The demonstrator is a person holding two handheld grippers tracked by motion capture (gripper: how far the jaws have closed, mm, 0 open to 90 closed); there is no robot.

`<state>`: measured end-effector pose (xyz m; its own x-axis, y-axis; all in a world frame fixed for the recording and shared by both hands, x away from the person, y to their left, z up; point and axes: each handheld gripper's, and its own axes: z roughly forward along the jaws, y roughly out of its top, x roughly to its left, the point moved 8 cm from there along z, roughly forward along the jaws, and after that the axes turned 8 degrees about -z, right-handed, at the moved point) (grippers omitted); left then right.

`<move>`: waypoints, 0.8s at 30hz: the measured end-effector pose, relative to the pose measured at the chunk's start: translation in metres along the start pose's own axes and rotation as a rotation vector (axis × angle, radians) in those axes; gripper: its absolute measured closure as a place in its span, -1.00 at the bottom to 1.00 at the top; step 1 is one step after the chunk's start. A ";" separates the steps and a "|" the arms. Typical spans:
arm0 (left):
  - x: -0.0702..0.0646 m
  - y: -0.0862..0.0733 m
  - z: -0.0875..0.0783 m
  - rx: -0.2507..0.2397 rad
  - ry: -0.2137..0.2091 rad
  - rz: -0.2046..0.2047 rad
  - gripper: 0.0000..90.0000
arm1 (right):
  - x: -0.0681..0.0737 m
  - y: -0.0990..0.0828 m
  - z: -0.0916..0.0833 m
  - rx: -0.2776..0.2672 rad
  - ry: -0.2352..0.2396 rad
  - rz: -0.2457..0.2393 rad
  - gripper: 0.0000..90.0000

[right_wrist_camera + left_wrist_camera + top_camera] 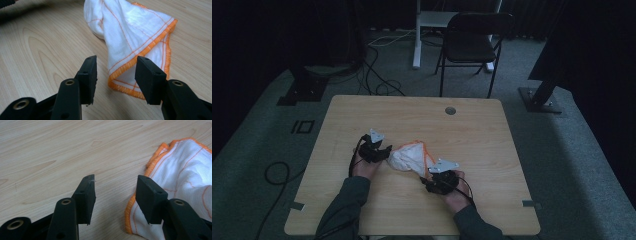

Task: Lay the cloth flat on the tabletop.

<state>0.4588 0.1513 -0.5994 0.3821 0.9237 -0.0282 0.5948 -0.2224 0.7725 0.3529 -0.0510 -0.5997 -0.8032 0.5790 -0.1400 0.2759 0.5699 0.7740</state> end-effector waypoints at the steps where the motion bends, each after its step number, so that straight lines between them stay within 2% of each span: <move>1: 0.000 0.000 0.000 0.000 0.000 0.000 0.15 | 0.000 0.000 0.000 0.000 0.000 0.000 0.15; 8: -0.002 0.001 0.004 0.011 -0.007 0.013 0.44 | -0.001 0.001 0.005 0.000 -0.007 0.009 0.18; 13: -0.004 0.001 0.005 0.014 -0.018 0.019 0.54 | 0.000 0.002 0.008 -0.002 -0.005 0.010 0.19; 14: -0.005 0.000 0.006 0.015 -0.021 0.018 0.65 | 0.001 0.004 0.011 0.001 0.000 0.010 0.19; 18: -0.005 0.000 0.006 0.022 -0.026 0.020 0.82 | 0.002 0.006 0.016 0.000 0.004 0.016 0.19; 24: -0.005 -0.001 0.006 0.022 -0.027 0.017 0.96 | 0.002 0.010 0.021 0.001 0.010 0.022 0.24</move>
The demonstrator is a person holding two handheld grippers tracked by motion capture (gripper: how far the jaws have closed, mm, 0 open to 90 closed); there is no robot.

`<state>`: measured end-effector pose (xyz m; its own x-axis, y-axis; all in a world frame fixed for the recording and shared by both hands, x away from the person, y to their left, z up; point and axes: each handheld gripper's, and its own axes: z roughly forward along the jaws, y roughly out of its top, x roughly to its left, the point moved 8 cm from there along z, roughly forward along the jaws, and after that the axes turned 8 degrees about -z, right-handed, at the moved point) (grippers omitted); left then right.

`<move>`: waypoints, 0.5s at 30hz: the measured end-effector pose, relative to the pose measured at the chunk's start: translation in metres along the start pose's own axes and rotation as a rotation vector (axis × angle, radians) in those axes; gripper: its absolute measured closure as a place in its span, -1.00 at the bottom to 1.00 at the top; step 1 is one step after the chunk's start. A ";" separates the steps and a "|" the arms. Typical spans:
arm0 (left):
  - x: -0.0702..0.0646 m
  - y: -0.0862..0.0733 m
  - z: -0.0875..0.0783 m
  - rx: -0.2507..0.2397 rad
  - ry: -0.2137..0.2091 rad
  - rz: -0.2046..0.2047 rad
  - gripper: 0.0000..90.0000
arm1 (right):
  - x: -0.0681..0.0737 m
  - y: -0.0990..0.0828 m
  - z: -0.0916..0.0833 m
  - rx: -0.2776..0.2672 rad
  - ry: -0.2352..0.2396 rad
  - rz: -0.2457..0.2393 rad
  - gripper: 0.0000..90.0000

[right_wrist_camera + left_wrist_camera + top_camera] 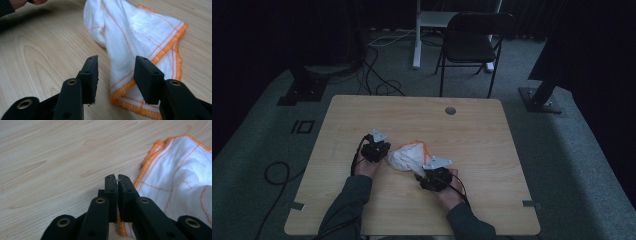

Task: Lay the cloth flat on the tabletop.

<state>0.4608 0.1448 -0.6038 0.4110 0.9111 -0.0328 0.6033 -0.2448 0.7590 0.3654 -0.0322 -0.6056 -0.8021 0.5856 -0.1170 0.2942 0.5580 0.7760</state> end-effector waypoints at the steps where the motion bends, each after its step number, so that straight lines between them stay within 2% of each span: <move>1: 0.000 0.000 0.000 0.001 0.000 0.000 0.97 | -0.001 0.000 0.001 -0.004 0.004 0.004 0.26; 8: 0.000 0.000 -0.002 -0.002 0.010 0.005 1.00 | -0.005 0.000 0.002 -0.004 0.008 0.024 0.45; 15: -0.007 0.004 -0.009 -0.020 0.000 0.023 0.94 | -0.007 -0.001 0.004 0.001 0.004 0.021 0.42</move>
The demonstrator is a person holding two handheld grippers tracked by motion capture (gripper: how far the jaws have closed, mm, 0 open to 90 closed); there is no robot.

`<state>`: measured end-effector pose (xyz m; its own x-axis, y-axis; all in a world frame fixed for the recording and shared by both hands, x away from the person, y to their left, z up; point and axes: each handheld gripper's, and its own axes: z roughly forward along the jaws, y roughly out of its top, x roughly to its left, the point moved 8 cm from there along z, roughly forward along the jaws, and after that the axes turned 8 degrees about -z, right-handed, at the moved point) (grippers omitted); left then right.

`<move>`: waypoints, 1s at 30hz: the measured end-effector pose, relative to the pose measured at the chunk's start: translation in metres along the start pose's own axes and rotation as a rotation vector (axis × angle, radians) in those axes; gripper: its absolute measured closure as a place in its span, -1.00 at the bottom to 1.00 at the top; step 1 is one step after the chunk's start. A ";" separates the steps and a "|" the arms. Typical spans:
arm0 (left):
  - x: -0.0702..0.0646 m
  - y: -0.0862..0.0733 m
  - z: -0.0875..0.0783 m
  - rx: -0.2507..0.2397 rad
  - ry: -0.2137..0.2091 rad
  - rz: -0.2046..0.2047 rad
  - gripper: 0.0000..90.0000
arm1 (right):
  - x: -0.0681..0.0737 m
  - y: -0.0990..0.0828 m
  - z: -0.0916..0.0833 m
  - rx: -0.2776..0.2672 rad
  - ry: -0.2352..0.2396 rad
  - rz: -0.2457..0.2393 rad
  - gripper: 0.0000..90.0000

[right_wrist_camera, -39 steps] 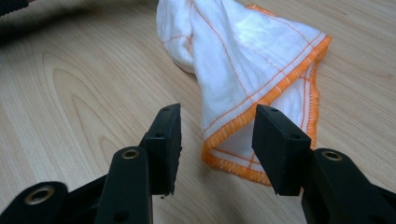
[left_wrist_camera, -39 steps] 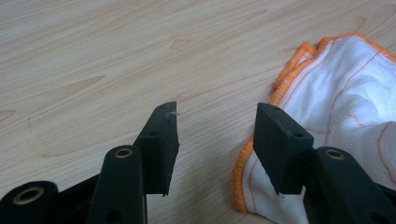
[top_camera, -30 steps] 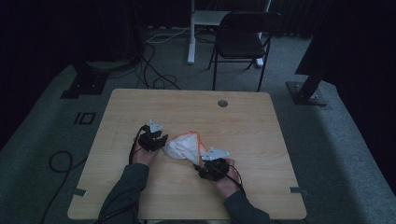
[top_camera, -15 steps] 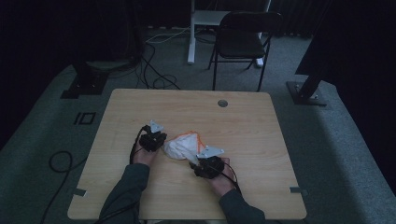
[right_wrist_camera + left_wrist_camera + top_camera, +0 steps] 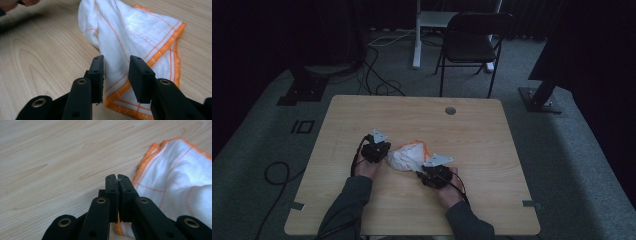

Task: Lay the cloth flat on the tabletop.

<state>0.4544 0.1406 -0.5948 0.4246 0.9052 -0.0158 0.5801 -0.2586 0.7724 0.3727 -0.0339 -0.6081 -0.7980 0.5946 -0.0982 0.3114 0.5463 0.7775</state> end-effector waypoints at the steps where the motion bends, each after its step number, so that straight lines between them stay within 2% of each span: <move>1: -0.001 0.001 0.000 0.001 -0.002 0.004 0.92 | 0.000 -0.001 0.001 0.004 0.000 0.000 0.43; 2: -0.002 0.001 -0.001 0.000 -0.002 0.006 0.90 | -0.001 -0.001 0.002 0.008 0.000 0.005 0.44; 5: -0.002 0.002 -0.001 0.000 -0.003 0.003 0.87 | -0.003 -0.004 0.003 0.025 -0.005 0.000 0.83; 7: -0.001 0.000 -0.001 0.006 -0.004 0.005 0.86 | -0.005 -0.004 0.001 0.023 -0.015 -0.011 0.91; 12: -0.006 -0.007 0.000 0.025 -0.024 0.007 0.79 | -0.008 -0.006 -0.008 0.022 -0.039 -0.027 0.93; 18: -0.013 -0.014 0.006 0.055 -0.059 -0.002 0.59 | -0.010 -0.011 -0.011 0.038 -0.044 -0.039 0.93; 22: -0.013 -0.019 0.010 0.080 -0.050 0.008 0.42 | -0.011 -0.012 -0.011 0.040 -0.042 -0.043 0.92; 28: -0.008 -0.024 0.015 0.103 -0.079 -0.052 0.28 | -0.011 -0.013 -0.010 0.045 -0.043 -0.046 0.92; 30: -0.007 -0.024 0.015 0.099 -0.091 -0.054 0.27 | -0.011 -0.013 -0.011 0.045 -0.043 -0.042 0.92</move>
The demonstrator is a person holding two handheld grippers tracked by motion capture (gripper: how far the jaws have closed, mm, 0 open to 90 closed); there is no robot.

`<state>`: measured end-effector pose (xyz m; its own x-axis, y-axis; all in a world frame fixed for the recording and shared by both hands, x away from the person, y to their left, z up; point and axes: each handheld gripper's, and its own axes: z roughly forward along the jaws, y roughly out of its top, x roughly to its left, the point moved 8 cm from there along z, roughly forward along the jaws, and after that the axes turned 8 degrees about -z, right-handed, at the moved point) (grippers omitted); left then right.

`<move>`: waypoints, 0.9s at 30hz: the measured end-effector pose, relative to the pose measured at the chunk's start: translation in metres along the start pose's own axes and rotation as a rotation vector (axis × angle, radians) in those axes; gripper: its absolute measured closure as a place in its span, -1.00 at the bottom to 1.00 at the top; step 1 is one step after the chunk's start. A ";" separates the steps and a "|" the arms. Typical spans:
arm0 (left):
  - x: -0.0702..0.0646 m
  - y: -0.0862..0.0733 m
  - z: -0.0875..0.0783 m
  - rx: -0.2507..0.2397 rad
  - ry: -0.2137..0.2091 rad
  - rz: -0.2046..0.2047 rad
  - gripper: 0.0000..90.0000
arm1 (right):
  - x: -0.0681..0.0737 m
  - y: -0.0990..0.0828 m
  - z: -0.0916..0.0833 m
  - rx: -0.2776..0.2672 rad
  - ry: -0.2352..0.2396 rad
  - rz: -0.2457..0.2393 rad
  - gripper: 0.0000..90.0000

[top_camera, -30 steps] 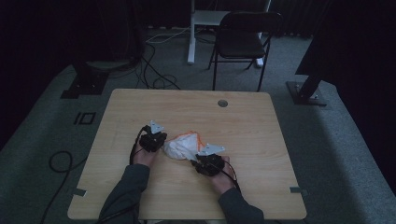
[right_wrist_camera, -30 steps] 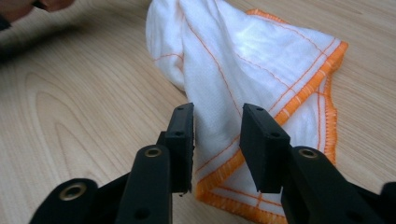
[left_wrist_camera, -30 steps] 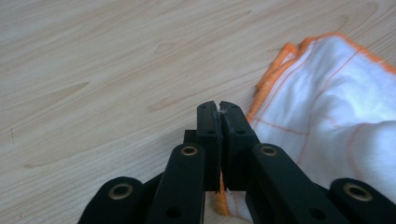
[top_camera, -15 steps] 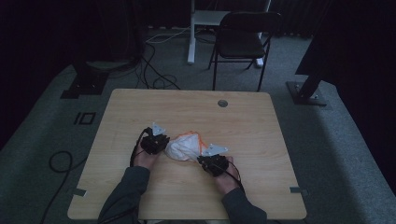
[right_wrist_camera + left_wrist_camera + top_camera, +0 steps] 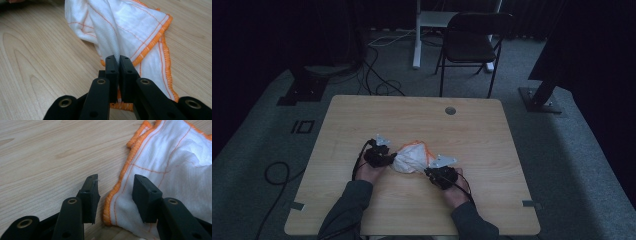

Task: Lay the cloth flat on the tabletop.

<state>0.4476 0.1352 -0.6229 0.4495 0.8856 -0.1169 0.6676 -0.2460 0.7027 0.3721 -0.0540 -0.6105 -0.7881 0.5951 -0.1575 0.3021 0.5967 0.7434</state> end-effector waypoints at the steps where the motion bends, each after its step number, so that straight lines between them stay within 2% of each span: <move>1: 0.000 0.000 0.000 0.000 0.000 0.004 0.27 | -0.001 0.000 0.000 0.000 -0.001 0.003 0.92; 3: 0.000 0.000 0.000 0.000 0.000 0.004 0.28 | -0.002 -0.001 -0.001 0.000 -0.002 0.001 0.92; 4: -0.004 -0.001 -0.001 -0.002 -0.022 0.011 0.46 | -0.004 -0.002 -0.002 -0.001 -0.006 0.005 0.92; 6: -0.006 -0.002 -0.001 0.002 -0.033 0.015 0.71 | -0.005 -0.002 -0.002 -0.002 -0.007 0.007 0.92; 7: -0.006 -0.002 -0.001 0.002 -0.033 0.015 0.71 | -0.006 -0.003 -0.003 0.000 -0.009 0.010 0.92; 8: -0.010 -0.003 -0.002 0.008 -0.022 0.044 0.71 | -0.006 -0.003 -0.003 0.000 -0.009 0.010 0.92; 9: -0.014 -0.003 -0.003 0.015 0.003 0.075 0.89 | -0.009 -0.004 -0.006 -0.005 -0.016 0.013 0.92; 12: -0.015 -0.002 -0.006 0.003 0.001 0.068 0.92 | -0.011 -0.004 -0.008 -0.007 -0.021 0.015 0.92; 15: -0.012 0.003 -0.016 -0.034 -0.005 0.056 0.92 | -0.017 -0.006 -0.012 -0.011 -0.034 0.021 0.92; 18: -0.013 0.005 -0.021 -0.051 -0.006 0.054 0.93 | -0.020 -0.007 -0.014 -0.011 -0.038 0.030 0.92; 21: -0.015 0.007 -0.029 -0.075 -0.012 0.062 0.93 | -0.029 -0.008 -0.021 -0.014 -0.056 0.029 0.92; 24: -0.019 0.008 -0.034 -0.093 -0.026 0.055 0.93 | -0.038 -0.008 -0.027 -0.018 -0.078 0.021 0.92; 27: -0.027 0.005 -0.040 -0.110 -0.060 0.041 0.93 | -0.045 -0.009 -0.035 -0.024 -0.089 0.027 0.92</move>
<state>0.4154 0.1253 -0.5882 0.5120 0.8497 -0.1260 0.5802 -0.2338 0.7802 0.3863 -0.1051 -0.5880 -0.7287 0.6568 -0.1937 0.3086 0.5675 0.7633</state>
